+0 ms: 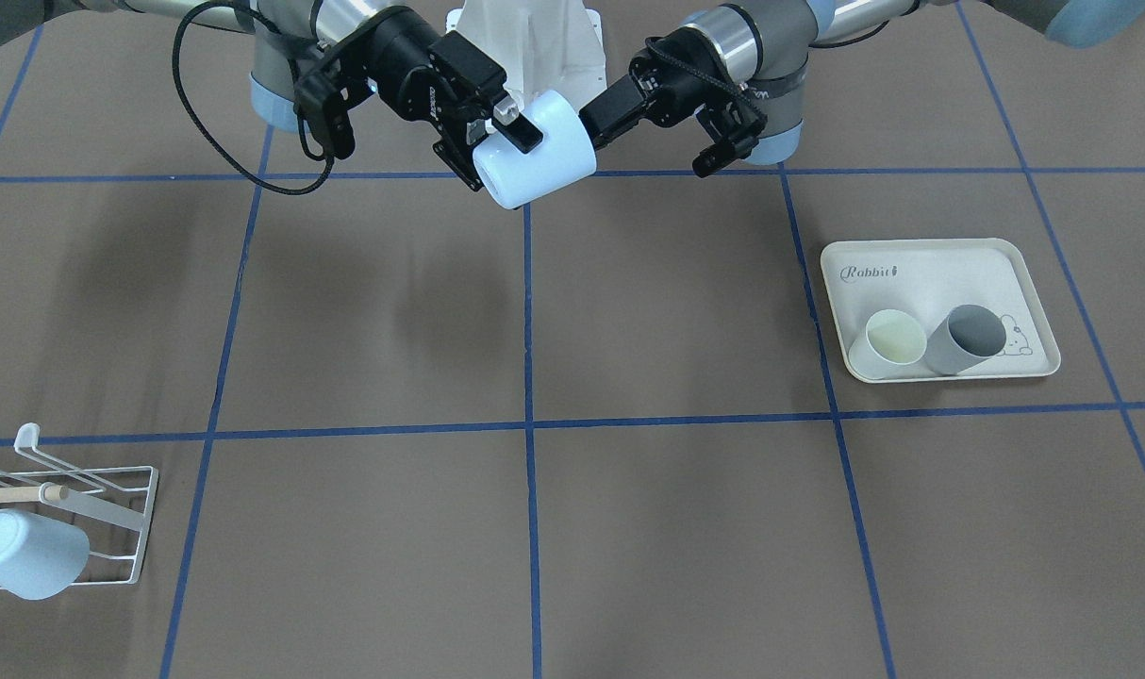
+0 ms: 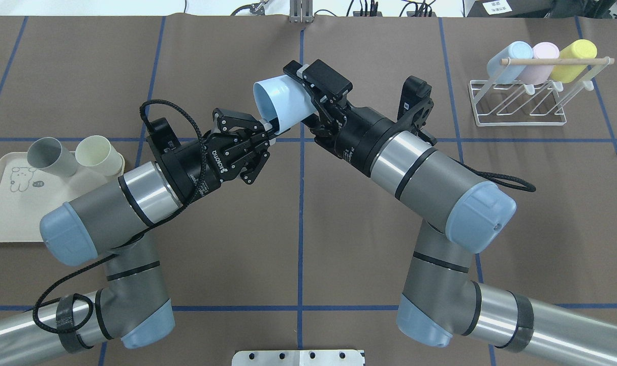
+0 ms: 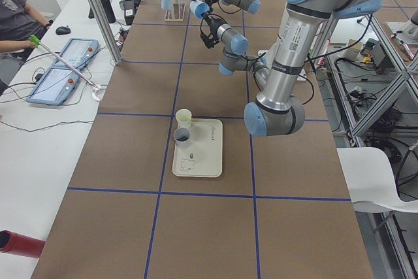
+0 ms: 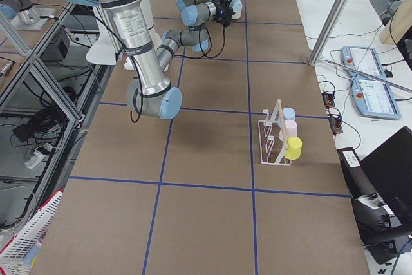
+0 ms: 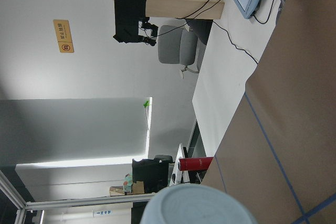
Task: Transfer IKEA cup to right arm and place on rack
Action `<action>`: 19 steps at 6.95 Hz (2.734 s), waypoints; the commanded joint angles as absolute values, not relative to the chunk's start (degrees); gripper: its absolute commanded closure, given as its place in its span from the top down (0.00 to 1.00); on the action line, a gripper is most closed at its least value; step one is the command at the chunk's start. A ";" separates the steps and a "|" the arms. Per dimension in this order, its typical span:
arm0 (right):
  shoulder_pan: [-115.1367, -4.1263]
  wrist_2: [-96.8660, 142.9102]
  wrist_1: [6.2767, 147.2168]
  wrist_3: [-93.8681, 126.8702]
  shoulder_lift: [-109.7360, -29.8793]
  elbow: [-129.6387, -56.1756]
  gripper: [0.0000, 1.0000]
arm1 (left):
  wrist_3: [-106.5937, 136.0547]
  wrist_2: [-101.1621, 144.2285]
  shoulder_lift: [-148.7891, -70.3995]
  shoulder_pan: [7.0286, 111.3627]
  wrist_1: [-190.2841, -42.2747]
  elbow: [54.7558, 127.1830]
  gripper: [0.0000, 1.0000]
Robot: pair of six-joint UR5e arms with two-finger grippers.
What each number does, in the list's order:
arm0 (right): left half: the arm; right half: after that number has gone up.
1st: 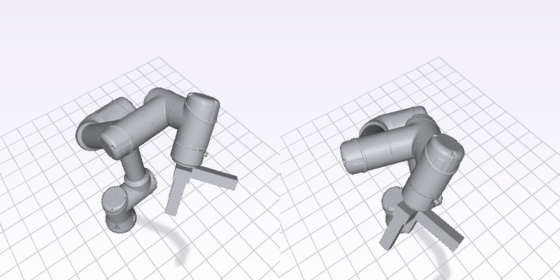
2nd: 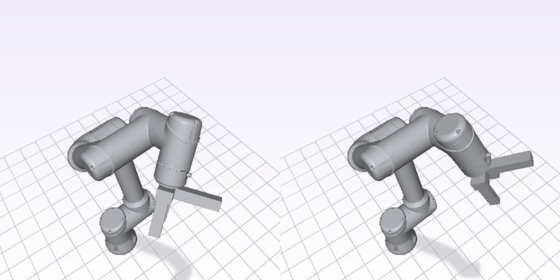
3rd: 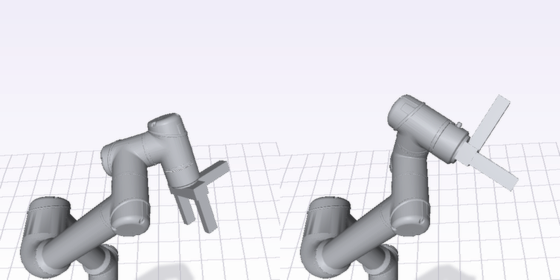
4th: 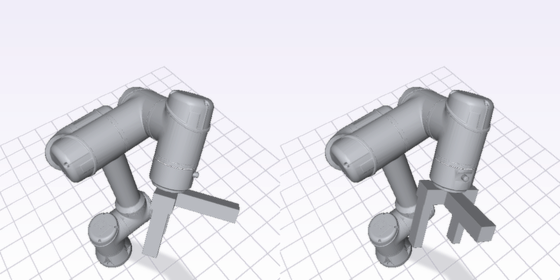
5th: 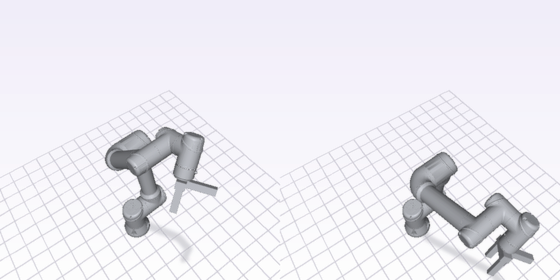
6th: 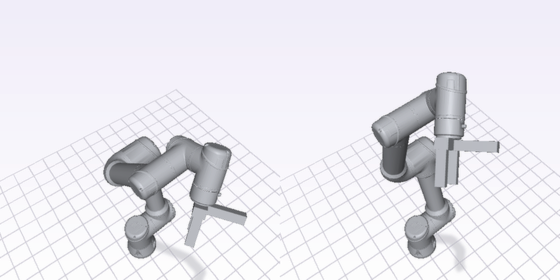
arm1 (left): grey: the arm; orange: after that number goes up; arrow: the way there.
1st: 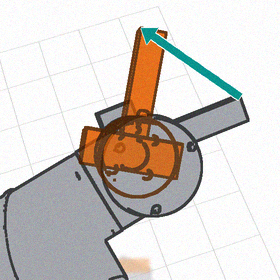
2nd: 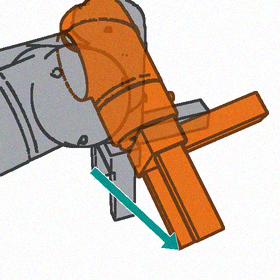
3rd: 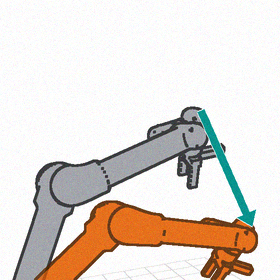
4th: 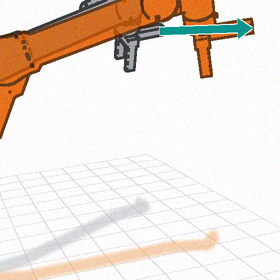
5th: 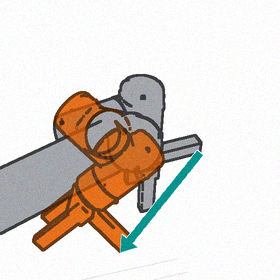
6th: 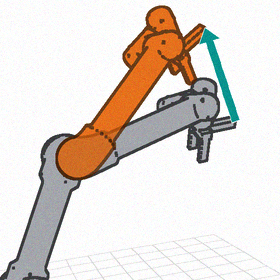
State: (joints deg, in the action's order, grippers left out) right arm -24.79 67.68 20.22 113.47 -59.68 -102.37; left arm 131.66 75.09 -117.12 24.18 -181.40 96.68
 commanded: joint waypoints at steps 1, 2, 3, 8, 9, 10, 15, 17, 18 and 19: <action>-24.79 67.68 20.21 113.55 -59.68 -102.30 0.97 | 131.66 74.71 -117.25 23.64 -181.41 96.68 0.00; -24.79 67.68 20.21 113.64 -59.68 -102.39 0.56 | 131.66 74.62 -117.33 23.12 -181.32 96.68 0.00; -24.79 67.76 20.21 113.56 -59.68 -101.96 0.06 | 131.75 74.36 -117.42 22.94 -181.41 96.68 0.30; -25.66 67.85 19.52 113.03 -59.85 -101.95 0.00 | 125.51 74.44 -116.37 23.38 -181.49 96.94 1.00; -27.67 67.85 19.51 112.59 -59.85 -102.04 0.00 | 125.25 74.44 -115.15 23.29 -181.49 97.81 1.00; -29.34 67.76 19.77 110.24 -59.94 -101.95 0.00 | 125.07 74.44 -114.18 23.47 -181.41 98.78 1.00; -40.06 67.68 36.76 96.01 -60.56 -101.51 0.00 | 109.25 74.44 -111.81 25.74 -179.57 99.32 1.00; -43.75 63.75 44.62 88.45 -61.43 -101.60 0.00 | 103.57 74.53 -111.62 27.95 -167.68 103.68 1.00; -44.38 60.33 48.65 82.85 -62.13 -101.60 0.00 | 102.93 74.53 -111.27 27.95 -161.00 107.10 1.00; -45.17 58.12 49.91 79.49 -63.88 -101.51 0.00 | 102.22 74.62 -111.01 28.38 -153.71 110.01 1.00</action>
State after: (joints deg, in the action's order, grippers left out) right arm -44.11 61.19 47.12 84.33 -62.24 -101.58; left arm 103.41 74.55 -111.34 27.95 -162.19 106.37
